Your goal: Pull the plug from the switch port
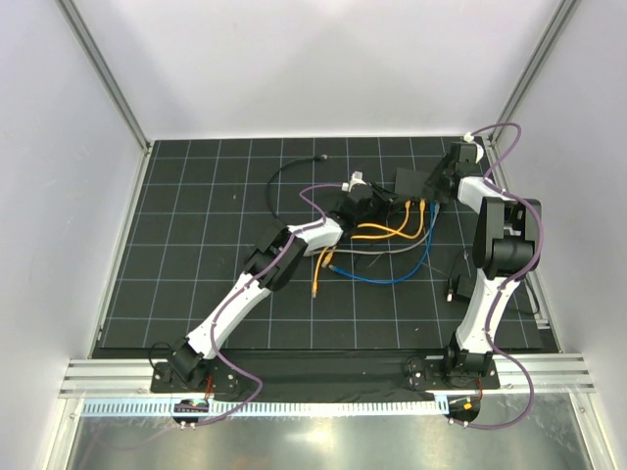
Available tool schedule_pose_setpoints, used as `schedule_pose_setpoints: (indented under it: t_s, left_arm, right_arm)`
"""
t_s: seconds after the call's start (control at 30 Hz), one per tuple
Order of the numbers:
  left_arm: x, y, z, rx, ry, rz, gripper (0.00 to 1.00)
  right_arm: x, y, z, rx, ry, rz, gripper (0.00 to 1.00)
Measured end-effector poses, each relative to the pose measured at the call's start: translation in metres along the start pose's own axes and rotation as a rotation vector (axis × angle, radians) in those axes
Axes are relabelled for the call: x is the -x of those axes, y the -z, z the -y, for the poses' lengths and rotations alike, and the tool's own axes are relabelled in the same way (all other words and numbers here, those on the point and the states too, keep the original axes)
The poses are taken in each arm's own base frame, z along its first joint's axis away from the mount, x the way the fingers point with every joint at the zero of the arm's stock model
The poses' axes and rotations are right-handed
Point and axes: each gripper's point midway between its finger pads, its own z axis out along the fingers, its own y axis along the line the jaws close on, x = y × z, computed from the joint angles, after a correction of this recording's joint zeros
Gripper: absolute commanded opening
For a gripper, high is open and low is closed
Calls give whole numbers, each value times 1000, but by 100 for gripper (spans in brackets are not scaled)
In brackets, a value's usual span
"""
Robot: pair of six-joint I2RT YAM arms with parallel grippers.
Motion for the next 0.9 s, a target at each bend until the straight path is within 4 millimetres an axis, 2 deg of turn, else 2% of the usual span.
schedule_pose_setpoints:
  t_s: [0.2,0.4,0.47,0.53,0.57,0.6,0.7,0.8,0.9]
  left_arm:
    - [2,-2,-1,15,16,20,18]
    - [4,-3,0,19,21,30,2]
    - [4,-3,0,18,20,31,1]
    - [3,-3,-1,18,14,30,9]
    - [3,-3,-1,19,12,30,17]
    - [3,-3,-1,20,9,31,32]
    - [3,-2,-2,9,-1,34,47]
    - [5,0,5,-3,-10,49,52]
    - [7,3,7,3,-40,81,51]
  right_arm:
    - [1,0,0,1,0,1,43]
    - [0,0,-1,4,0,-1,42]
    - [0,0,-1,4,1,-1,42]
    - [0,0,-1,7,1,-3,42]
    - [0,0,-1,7,1,-3,42]
    - [0,0,-1,7,1,-3,42]
    - [-3,0,-1,6,1,-13,42]
    - [-2,-1,-2,11,1,-14,42]
    - [-2,-2,-3,14,1,-14,42]
